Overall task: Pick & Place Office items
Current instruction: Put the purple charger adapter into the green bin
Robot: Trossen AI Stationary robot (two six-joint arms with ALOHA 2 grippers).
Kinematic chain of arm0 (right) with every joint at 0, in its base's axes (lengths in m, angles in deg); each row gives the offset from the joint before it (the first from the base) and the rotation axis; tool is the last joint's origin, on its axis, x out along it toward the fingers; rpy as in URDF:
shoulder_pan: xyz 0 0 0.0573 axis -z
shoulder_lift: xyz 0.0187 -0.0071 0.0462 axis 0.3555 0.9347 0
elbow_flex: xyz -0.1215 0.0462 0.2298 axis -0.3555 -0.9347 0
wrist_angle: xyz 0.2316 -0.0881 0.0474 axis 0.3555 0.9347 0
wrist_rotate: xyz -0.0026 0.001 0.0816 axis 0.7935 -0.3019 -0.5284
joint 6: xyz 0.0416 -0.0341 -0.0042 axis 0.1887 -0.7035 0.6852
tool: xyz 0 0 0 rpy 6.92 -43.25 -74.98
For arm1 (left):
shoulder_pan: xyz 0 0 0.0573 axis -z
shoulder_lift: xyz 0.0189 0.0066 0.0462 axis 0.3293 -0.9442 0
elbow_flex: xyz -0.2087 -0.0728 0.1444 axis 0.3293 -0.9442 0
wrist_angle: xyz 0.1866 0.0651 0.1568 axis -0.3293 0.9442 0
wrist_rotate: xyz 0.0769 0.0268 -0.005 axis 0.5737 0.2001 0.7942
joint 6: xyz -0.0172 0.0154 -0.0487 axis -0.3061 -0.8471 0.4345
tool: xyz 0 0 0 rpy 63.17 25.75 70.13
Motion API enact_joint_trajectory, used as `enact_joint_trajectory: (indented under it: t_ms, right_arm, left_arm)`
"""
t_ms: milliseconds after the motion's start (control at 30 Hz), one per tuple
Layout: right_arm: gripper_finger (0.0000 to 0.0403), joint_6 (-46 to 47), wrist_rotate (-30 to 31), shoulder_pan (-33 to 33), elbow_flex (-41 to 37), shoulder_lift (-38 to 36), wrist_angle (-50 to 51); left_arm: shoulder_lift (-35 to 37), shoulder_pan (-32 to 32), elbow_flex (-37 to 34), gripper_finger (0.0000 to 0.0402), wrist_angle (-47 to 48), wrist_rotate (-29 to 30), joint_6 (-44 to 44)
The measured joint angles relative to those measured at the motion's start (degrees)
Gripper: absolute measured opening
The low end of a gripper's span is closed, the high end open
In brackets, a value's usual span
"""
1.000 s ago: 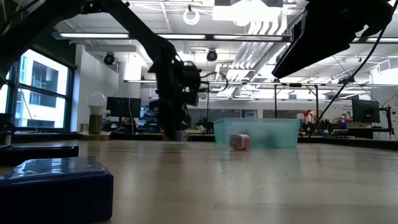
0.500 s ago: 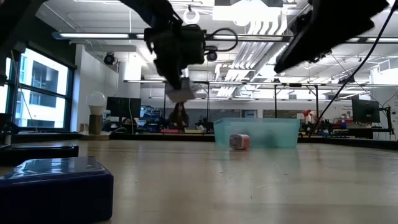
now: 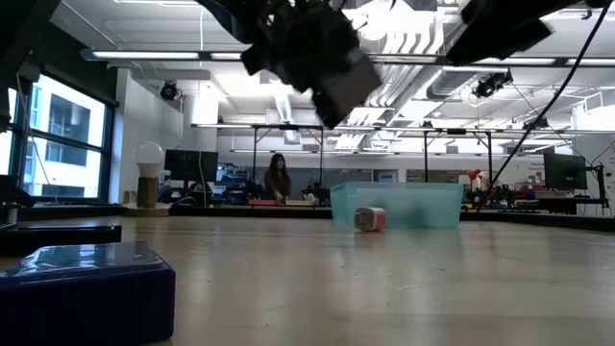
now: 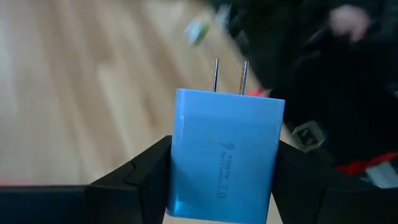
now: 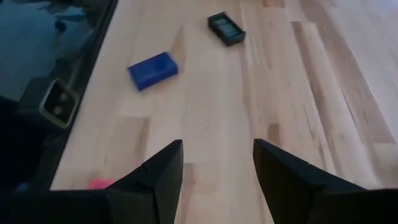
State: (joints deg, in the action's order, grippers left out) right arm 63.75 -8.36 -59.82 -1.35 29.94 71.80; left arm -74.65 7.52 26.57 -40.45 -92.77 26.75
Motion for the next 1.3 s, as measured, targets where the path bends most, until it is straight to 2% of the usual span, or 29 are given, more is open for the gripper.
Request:
enact_joint_trajectory:
  t_ms: [100, 267, 367, 533, 667, 767, 900, 1300]
  right_arm:
    - [0.0183, -0.02, 2.92, -2.64, 0.00, 0.00, 1.34]
    - [0.0183, -1.66, 13.31, -5.75, 0.00, 0.00, 2.80]
    - [0.0183, -4.56, 22.17, -7.29, 0.00, -0.11, 2.80]
    - [0.0183, -7.99, 40.67, -11.04, 0.00, -0.63, 1.29]
    - [0.0183, -11.50, 47.76, -13.49, 0.00, -0.68, -3.35]
    - [0.0183, -19.04, 47.35, -14.13, 0.00, -0.70, -9.13]
    - [0.0183, -26.48, 40.79, -13.45, 0.02, -0.70, -13.67]
    - [0.0183, -33.09, 34.79, -10.84, 0.02, -0.70, -15.77]
  left_arm:
    - [0.00, 0.19, 0.00, 0.0214, -8.48, -3.68, 2.85]
    - [0.00, 0.80, 0.02, 0.0215, -18.16, -9.37, 6.79]
    - [0.00, 2.19, 0.02, 0.0215, -19.57, -10.25, 7.73]
    - [0.00, 5.39, 0.02, 0.0215, -19.82, -13.40, 5.53]
    - [0.00, 8.20, 0.02, 0.0215, -20.20, -14.45, 5.48]
    - [0.00, 10.30, 0.02, 0.0215, -20.20, -13.63, 5.50]
    - [-0.53, 12.83, 0.02, 0.0215, -21.54, -11.51, 5.93]
    - [-3.09, 16.77, 0.11, 0.0215, -27.65, -7.81, 10.22]
